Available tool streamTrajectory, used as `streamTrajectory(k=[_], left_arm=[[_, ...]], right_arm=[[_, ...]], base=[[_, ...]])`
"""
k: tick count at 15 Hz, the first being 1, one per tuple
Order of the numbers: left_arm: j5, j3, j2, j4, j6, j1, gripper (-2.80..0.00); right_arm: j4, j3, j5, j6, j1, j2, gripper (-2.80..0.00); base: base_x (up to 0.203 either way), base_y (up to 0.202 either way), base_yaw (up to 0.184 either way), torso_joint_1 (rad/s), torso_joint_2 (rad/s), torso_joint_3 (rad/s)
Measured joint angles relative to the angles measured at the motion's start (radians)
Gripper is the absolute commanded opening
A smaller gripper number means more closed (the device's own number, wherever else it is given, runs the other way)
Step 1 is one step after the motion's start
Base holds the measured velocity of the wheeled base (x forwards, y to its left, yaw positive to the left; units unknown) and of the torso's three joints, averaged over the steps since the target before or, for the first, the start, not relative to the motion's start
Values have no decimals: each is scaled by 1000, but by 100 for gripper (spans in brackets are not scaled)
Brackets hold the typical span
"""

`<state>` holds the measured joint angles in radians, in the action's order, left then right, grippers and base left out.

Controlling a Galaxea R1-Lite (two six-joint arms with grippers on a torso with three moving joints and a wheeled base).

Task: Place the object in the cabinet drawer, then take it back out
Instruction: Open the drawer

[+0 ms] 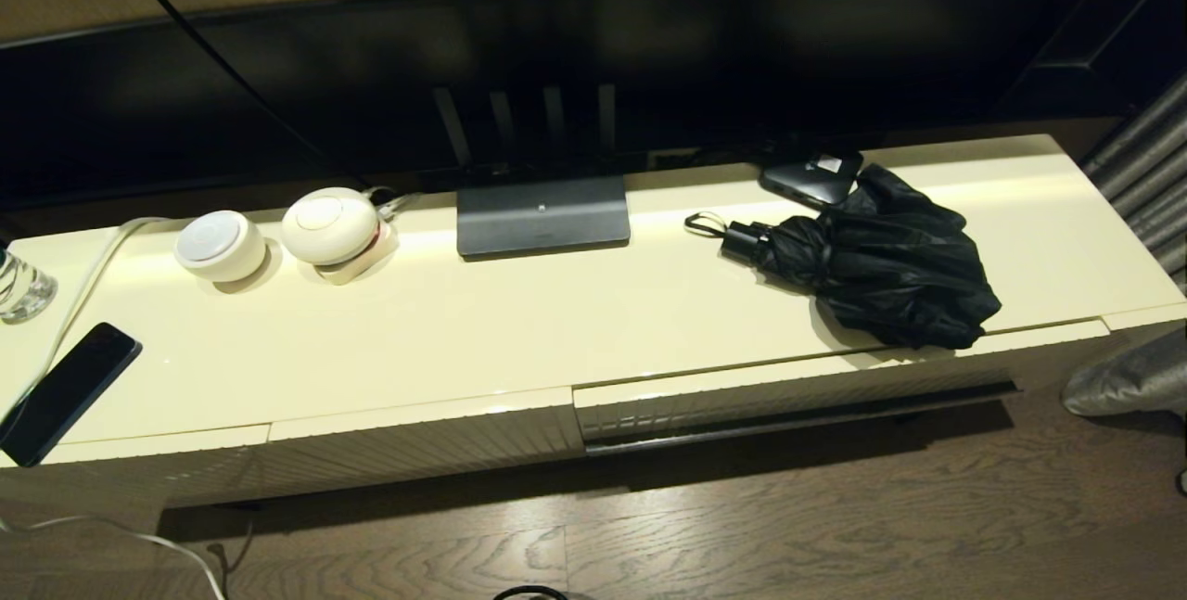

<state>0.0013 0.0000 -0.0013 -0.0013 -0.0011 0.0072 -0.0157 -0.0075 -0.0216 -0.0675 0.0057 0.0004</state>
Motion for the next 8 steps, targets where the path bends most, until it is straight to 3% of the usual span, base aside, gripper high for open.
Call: streamTrajectory(k=[5, 8], left_arm=[[0, 0, 0, 0, 0, 0, -280], [0, 0, 0, 1, 0, 0, -280]], right_arm=[[-106, -251, -7, -35, 1, 153, -280], [-133, -509, -9, -133, 2, 358, -280]], base=[[0, 0, 0, 0, 0, 0], [0, 0, 0, 0, 0, 0]])
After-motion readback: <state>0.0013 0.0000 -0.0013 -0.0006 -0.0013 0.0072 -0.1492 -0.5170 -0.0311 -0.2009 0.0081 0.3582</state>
